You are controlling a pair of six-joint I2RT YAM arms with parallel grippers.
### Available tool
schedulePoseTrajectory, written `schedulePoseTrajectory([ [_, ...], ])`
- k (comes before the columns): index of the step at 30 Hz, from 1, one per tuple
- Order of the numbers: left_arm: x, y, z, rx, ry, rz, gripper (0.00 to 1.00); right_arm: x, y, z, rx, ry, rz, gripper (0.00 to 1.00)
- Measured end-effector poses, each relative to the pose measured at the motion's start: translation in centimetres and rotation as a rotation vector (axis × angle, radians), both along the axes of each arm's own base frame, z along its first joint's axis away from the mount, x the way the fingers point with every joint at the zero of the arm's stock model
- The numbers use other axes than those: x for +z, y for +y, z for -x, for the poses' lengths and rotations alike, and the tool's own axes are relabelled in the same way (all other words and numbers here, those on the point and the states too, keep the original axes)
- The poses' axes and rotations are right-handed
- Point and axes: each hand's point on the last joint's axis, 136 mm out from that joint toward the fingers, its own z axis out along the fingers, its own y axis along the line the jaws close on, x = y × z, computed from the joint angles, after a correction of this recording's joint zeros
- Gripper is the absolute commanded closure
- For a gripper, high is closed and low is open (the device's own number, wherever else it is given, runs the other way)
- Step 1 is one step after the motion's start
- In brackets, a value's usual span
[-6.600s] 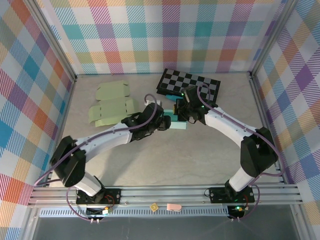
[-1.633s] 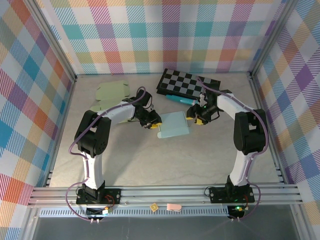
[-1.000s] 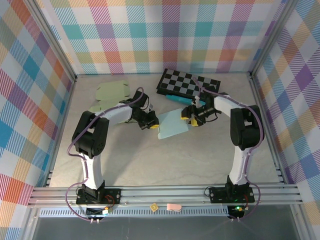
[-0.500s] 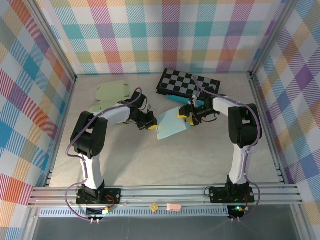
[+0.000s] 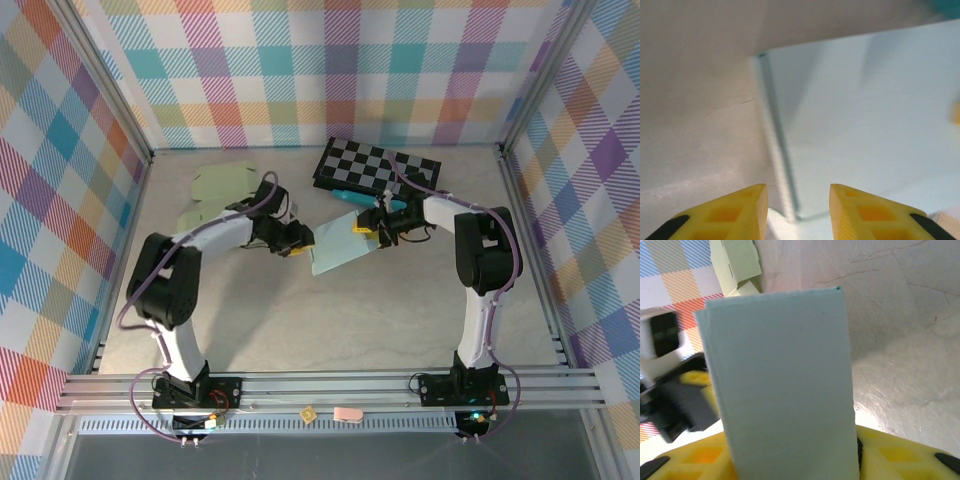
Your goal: Fold the paper box
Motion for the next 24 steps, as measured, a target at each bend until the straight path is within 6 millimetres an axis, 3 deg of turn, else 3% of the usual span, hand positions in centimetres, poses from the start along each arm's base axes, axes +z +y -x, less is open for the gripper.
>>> schedulePoseTrajectory([
  [5,9.1,-0.6,-1.8,-0.045,-0.339,0.070,0.58,0.1,0.1,0.1,-0.033,0.076,-0.005,0.55],
  [8,12.5,-1.1,-1.4,-0.097,-0.539,0.069,0.55,0.4,0.0,0.5,-0.051,0.148,-0.001,0.56],
  [11,14.4,-2.6,0.6,-0.201,-0.664,0.059,0.55,0.9,-0.2,0.8,-0.074,0.234,0.015,0.56],
  [16,15.6,-5.3,3.8,-0.418,-0.833,-0.004,0.53,0.8,-1.0,2.8,-0.113,0.439,0.030,0.57],
  [21,14.2,-8.1,9.0,-0.752,-0.926,-0.109,0.48,0.0,-1.8,5.9,-0.147,0.670,0.018,0.56],
  [24,12.7,-8.7,11.2,-0.921,-0.968,-0.172,0.45,-0.3,-2.3,7.1,-0.173,0.779,0.015,0.57],
])
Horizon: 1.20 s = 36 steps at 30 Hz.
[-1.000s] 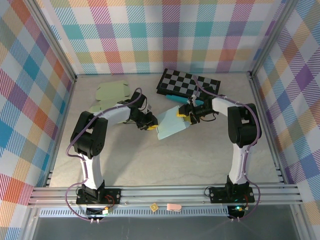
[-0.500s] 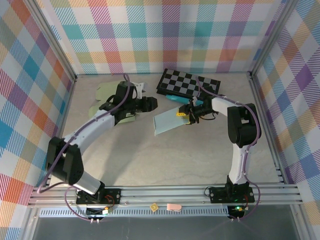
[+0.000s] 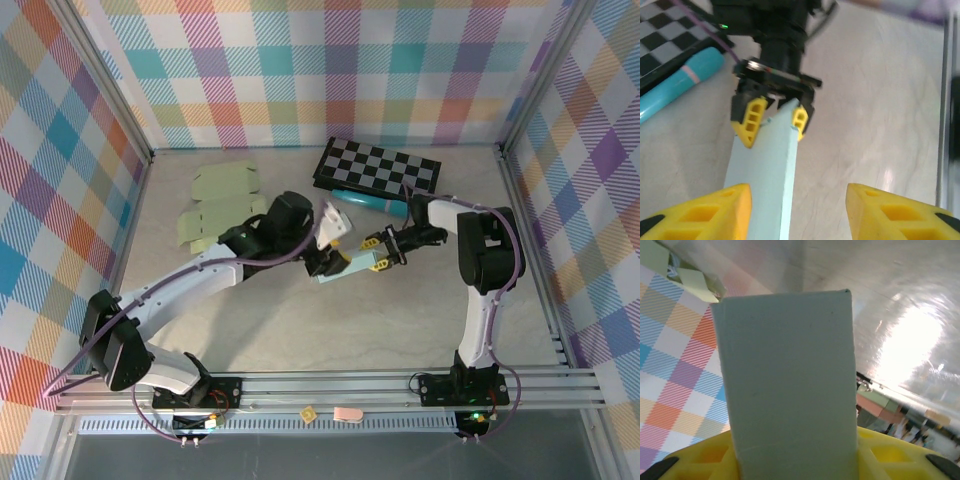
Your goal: Fold the paper box
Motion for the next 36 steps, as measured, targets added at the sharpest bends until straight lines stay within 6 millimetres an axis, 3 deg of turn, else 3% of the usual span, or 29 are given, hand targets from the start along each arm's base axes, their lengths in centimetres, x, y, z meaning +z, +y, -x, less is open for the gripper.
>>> schedulePoseTrajectory([
  [6,-3.4,0.9,0.6,-0.109,-0.067,-0.178,0.42,0.0,-0.7,0.6,-0.044,0.120,0.014,0.57],
  [14,-9.7,1.4,-1.0,-0.141,-0.052,-0.374,0.38,0.0,-0.9,0.6,-0.067,0.172,0.026,0.57],
  [22,-11.4,1.0,-2.4,-0.131,-0.071,-0.421,0.40,0.0,-0.9,0.6,-0.082,0.203,0.033,0.57],
  [32,-11.2,0.5,-3.9,-0.106,-0.140,-0.426,0.44,-0.2,-0.9,0.4,-0.096,0.222,0.049,0.52],
  [36,-12.2,0.3,-4.2,-0.108,-0.137,-0.438,0.45,-0.8,-1.1,0.3,-0.098,0.225,0.077,0.49],
])
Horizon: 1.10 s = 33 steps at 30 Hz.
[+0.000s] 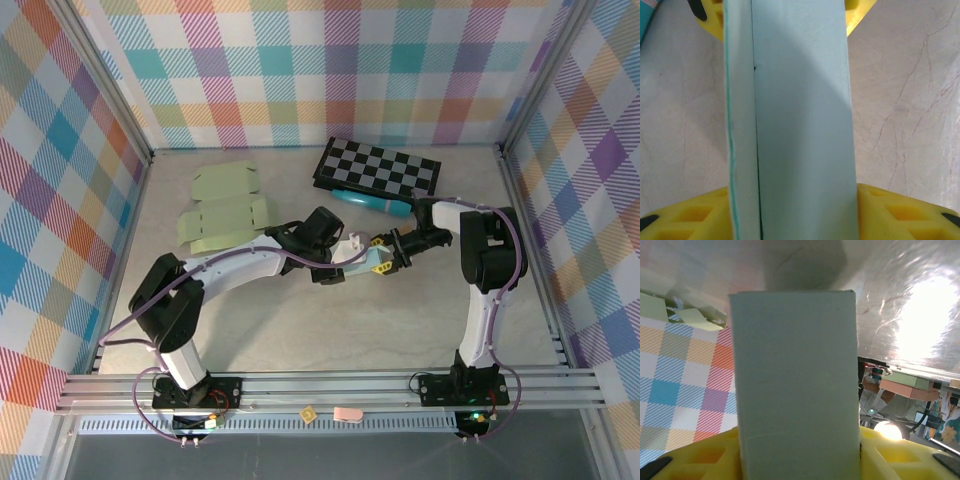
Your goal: Fold the paper box
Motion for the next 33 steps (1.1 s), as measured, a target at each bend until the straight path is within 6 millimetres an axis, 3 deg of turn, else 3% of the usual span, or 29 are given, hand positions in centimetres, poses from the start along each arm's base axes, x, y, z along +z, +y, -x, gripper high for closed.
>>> schedulePoseTrajectory([
  [4,-0.9,0.1,-0.1,0.003,0.009,-0.019,0.45,-0.2,-0.2,-0.2,-0.004,0.002,0.018,0.45],
  [12,-1.0,-0.3,-0.5,0.006,-0.001,-0.011,0.45,-0.6,-1.3,-1.0,-0.007,-0.023,0.101,0.34],
  [17,-1.0,-0.5,-0.5,0.006,0.008,-0.003,0.45,1.2,-3.3,-2.7,-0.014,-0.137,0.197,0.31],
  [21,-0.5,-0.6,-0.7,0.006,0.020,0.014,0.44,4.6,-5.2,-4.1,-0.016,-0.322,0.285,0.34],
  [26,0.2,-0.9,-0.6,0.003,0.044,0.041,0.44,8.7,-7.6,-4.6,0.031,-0.617,0.437,0.48],
  [28,0.3,-1.1,-0.5,0.003,0.054,0.049,0.44,9.5,-8.4,-4.7,0.073,-0.747,0.503,0.54],
  [33,0.3,-1.0,-0.3,0.003,0.080,0.051,0.44,9.3,-8.6,-3.2,0.270,-1.007,0.621,0.54],
])
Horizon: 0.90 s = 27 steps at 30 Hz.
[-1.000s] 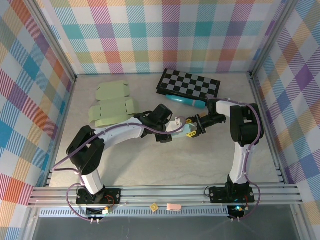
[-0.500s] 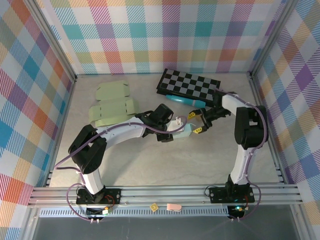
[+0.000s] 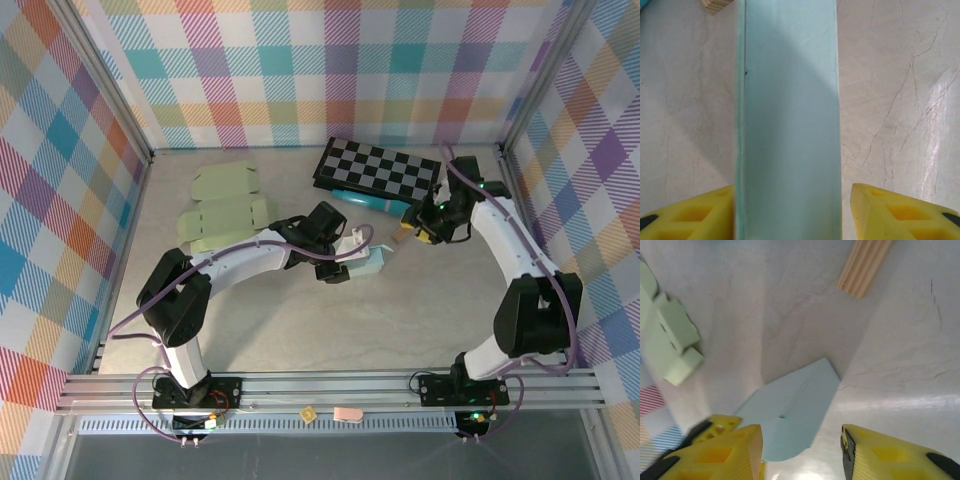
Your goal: Fold the paper box
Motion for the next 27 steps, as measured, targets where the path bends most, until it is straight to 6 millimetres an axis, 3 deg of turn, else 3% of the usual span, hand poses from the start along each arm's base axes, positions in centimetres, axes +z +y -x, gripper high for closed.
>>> schedulePoseTrajectory([
  [6,0.1,0.2,-0.1,0.005,0.017,0.009,0.44,-1.6,2.2,2.2,0.250,-0.165,0.128,0.53],
  [14,-0.1,0.1,-0.3,0.018,0.050,0.017,0.44,0.6,2.8,2.2,0.430,-0.410,0.176,0.52],
  [21,-0.1,-0.1,-0.4,0.015,0.060,0.018,0.44,-0.3,5.1,3.1,0.597,-0.446,0.191,0.52],
  [27,-0.2,0.2,-0.3,0.018,0.078,0.012,0.44,-0.9,4.9,3.4,0.643,-0.439,0.218,0.52],
])
